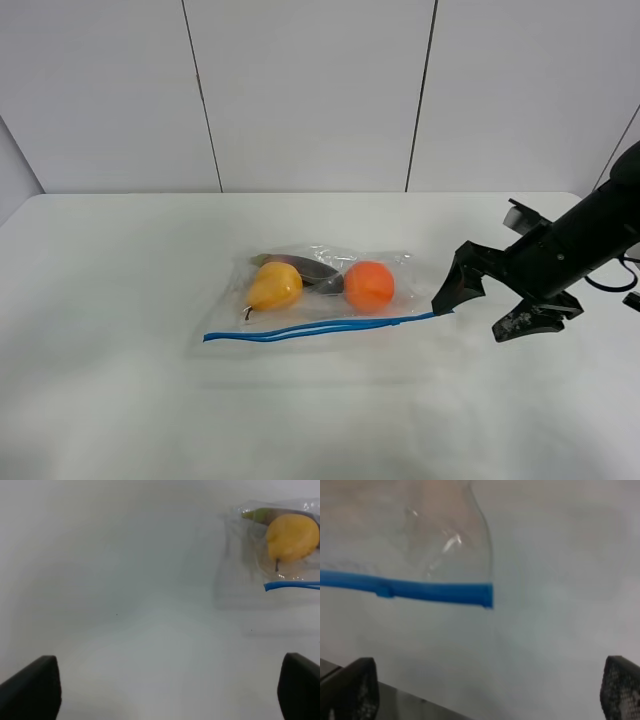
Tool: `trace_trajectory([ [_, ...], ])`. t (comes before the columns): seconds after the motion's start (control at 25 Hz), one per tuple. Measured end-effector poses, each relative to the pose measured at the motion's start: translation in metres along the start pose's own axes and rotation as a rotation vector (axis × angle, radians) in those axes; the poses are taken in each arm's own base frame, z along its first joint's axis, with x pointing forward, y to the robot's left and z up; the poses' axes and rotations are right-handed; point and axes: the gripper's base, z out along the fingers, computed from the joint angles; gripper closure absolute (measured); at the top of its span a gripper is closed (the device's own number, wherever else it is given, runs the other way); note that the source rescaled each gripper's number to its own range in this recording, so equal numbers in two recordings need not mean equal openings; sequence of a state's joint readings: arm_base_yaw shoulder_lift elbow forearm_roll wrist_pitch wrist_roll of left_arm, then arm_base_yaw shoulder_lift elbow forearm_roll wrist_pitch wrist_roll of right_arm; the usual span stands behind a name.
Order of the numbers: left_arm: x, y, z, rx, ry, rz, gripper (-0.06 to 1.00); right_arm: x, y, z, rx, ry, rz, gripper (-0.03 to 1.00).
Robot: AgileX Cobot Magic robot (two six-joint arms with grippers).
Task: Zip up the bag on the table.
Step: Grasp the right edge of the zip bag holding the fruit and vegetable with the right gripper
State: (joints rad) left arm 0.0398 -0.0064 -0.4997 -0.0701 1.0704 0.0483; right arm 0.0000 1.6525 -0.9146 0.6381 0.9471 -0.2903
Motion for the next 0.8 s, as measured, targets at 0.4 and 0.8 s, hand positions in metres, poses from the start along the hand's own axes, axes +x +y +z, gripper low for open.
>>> trace_trajectory([
  [0.4,0.0,0.0,0.0,0.0,0.0,0.0,-0.06,-0.021,-0.018,0.032,-0.213,-0.001,0.121,0.21],
  [0.8,0.0,0.0,0.0,0.0,0.0,0.0,-0.06,-0.025,-0.024,0.042,-0.311,0.029,0.162,0.4],
])
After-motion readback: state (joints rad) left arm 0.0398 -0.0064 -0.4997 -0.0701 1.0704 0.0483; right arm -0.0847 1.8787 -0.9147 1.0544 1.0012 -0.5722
